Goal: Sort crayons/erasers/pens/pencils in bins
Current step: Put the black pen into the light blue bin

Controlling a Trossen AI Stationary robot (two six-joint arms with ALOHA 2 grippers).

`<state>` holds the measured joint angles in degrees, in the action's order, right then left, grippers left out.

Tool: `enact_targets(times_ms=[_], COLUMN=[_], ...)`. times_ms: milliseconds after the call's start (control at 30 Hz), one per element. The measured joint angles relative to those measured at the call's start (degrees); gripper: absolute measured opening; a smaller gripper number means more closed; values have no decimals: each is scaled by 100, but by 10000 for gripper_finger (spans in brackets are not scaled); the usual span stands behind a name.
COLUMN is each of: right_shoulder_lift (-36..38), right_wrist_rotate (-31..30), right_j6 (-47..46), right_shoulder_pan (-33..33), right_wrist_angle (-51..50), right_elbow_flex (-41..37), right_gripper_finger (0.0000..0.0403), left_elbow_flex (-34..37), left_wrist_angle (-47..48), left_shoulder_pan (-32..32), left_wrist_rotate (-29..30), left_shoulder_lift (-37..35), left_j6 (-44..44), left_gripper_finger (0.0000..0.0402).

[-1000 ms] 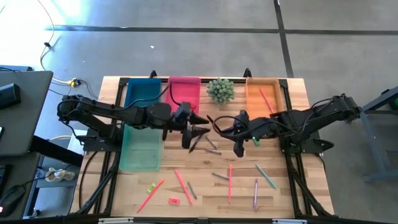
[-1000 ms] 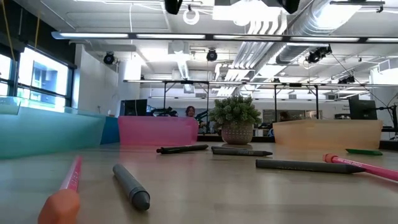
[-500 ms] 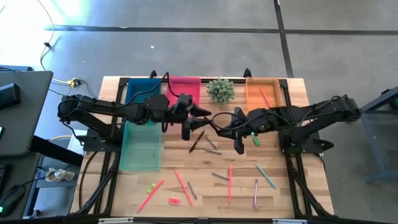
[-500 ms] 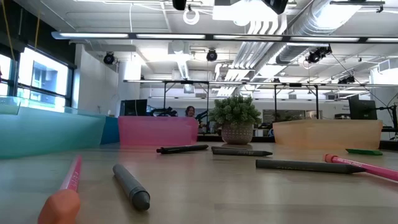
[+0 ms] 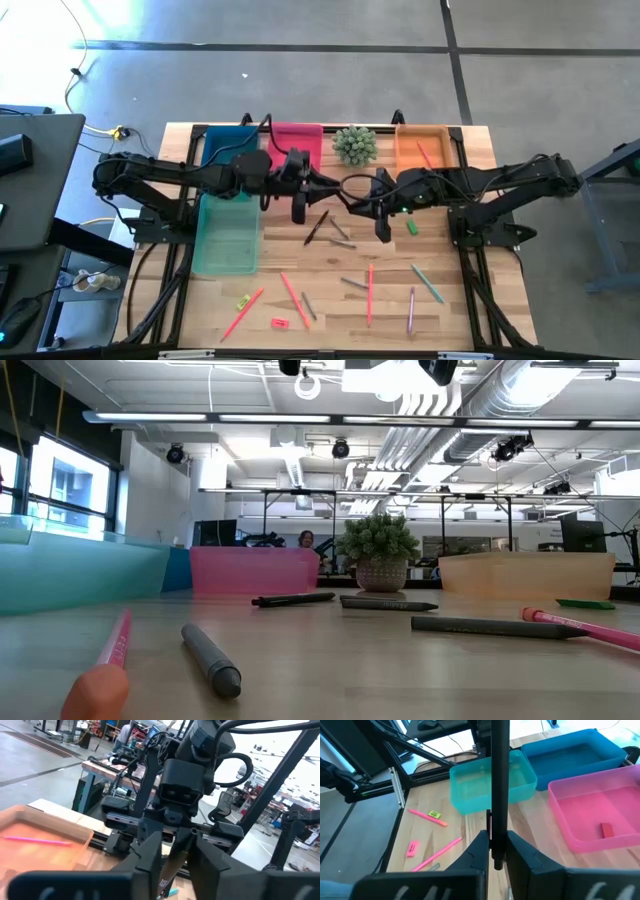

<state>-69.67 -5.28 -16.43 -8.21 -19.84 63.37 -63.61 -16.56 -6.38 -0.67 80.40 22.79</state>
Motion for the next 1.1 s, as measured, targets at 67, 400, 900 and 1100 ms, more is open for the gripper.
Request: enact_targets(times_ms=[67, 400, 900, 1100], right_shoulder_lift=[0, -4, -2, -2], right_wrist_rotate=[-30, -41, -321, -319], right_j6=[0, 0, 1, -115], right_shoulder_pan=[2, 0, 0, -2], right_wrist_angle=[-6, -71, -309, -701], right_elbow_flex=[0, 0, 0, 0], right_gripper_finger=[23, 33, 169, 188], left_elbow_flex=[0, -2, 0, 4], left_wrist_angle=[0, 139, 1629, 3345], left_shoulder_pan=[-27, -41, -39, 33], left_wrist_rotate=[2, 7, 204, 577], left_shoulder_lift=[0, 0, -96, -413], left_j6=[-10, -212, 26, 512], left_gripper_finger=[49, 22, 22, 23])
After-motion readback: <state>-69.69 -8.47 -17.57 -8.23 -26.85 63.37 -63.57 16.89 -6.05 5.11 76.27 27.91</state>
